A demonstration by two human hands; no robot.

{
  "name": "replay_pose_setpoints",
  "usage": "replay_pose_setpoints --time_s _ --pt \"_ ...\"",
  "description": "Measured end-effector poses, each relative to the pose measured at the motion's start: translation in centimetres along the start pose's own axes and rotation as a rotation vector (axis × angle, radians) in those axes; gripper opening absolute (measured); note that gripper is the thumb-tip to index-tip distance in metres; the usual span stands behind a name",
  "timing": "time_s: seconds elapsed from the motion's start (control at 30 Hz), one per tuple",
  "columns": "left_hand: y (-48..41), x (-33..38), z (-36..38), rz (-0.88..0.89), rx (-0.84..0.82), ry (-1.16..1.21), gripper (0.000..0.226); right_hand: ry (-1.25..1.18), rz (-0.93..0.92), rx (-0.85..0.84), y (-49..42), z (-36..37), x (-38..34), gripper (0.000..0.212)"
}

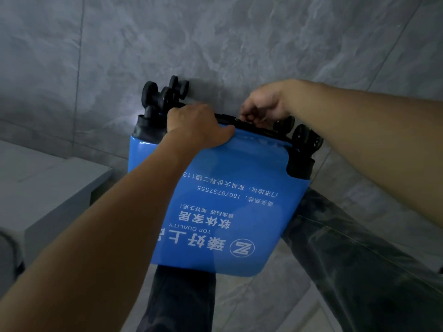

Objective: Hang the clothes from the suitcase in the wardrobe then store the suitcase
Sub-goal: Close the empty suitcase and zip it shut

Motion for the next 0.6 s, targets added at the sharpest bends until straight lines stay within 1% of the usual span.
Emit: replay_pose_setpoints --time_s 0.17,0.27,0.3,0.37,0.43,0.47,0.5,0.6 --pt "0.3 -1.3 -0.2 -0.018 0.007 -0.002 0.073 -0.01 -0.116 0.068 -0.1 2.2 -3.0 0.031" --pt "1.3 -1.4 -0.4 0.021 0.033 0.051 0.064 0.031 -0.156 0.147 0.2 2.3 -3.5 0.027" --pt "1.8 -1.3 -0.8 0.064 0.065 0.128 0.058 0.036 -0.162 0.177 0.4 2.3 -3.7 0.026" --pt "3.0 -1.0 -1.9 0.201 0.145 0.379 0.042 0.005 -0.179 0.223 0.7 2.4 -3.8 0.026" --pt "5.0 -2.2 -4.0 0.327 0.303 0.624 0.031 0.001 -0.215 0.26 1.0 2.5 -3.9 0.027" --pt "6.1 -3.9 -4.9 0.328 0.405 0.709 0.028 0.007 -0.233 0.286 1.2 2.6 -3.9 0.027" --pt "6.9 -6.1 -5.4 0.27 0.497 0.773 0.025 0.009 -0.248 0.314 1.4 2.5 -3.8 0.026" --pt "9.3 -13.9 -4.8 -0.056 0.75 0.908 0.022 -0.021 -0.292 0.417 1.7 2.2 -3.6 0.022"
Point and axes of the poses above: each hand's wrist, its own y-axis away from the middle knuckle, its own z-axis out of the palm, x = y × z, the point moved 9 cm from there along -y, towards the middle knuckle
